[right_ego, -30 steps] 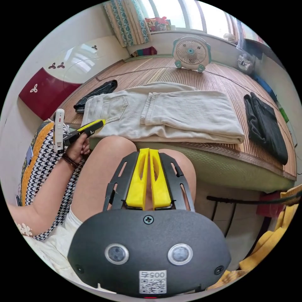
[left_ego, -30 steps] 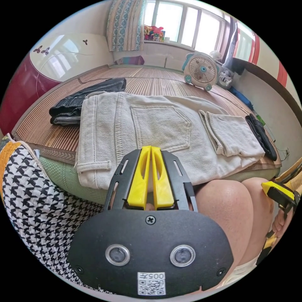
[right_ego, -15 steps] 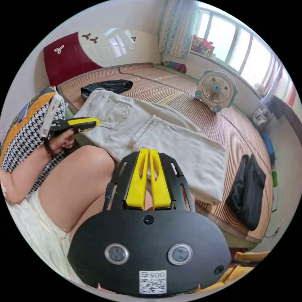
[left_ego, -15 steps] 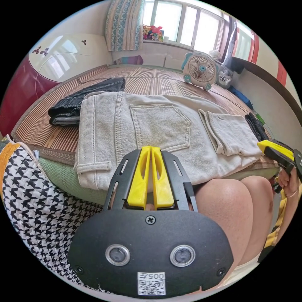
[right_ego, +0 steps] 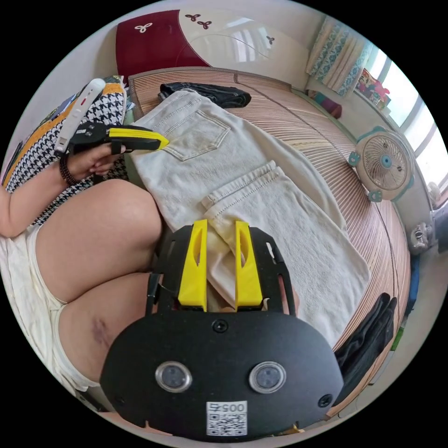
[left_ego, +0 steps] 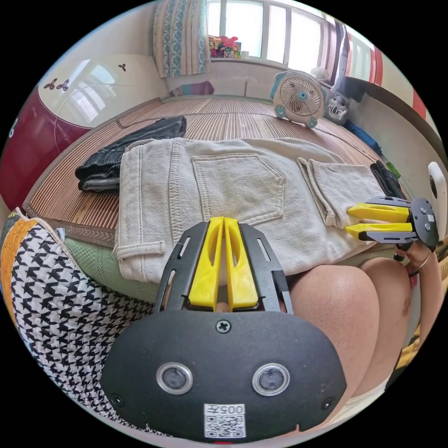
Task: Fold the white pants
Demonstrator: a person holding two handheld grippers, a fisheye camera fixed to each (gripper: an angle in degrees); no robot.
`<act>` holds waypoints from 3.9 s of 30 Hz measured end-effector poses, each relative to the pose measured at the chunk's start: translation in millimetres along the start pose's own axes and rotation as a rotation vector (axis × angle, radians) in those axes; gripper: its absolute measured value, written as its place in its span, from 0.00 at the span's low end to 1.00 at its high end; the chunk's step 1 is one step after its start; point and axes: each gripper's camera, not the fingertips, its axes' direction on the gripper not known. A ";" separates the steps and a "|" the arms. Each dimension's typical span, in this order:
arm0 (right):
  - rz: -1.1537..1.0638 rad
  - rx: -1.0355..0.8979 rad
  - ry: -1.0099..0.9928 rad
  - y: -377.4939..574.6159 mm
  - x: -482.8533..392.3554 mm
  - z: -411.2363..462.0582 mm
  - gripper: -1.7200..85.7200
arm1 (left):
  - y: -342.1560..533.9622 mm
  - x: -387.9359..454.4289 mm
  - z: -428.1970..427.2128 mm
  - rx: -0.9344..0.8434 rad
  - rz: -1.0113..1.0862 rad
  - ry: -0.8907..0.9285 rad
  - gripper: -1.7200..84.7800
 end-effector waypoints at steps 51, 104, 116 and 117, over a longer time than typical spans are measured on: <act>1.095 0.007 0.536 306.4 150.1 -252.3 0.05 | 35.6 -3.3 -11.4 0.003 -0.100 0.115 0.02; 0.930 0.155 0.230 301.0 -102.6 -280.4 0.06 | 94.7 -108.9 2.6 0.017 -0.402 0.513 0.09; 0.955 0.133 0.225 300.8 -108.3 -274.5 0.06 | 88.4 -131.1 19.4 -0.017 -0.412 0.463 0.06; 0.949 0.129 0.226 298.5 -109.2 -273.2 0.06 | 87.0 -130.5 19.9 -0.019 -0.401 0.455 0.06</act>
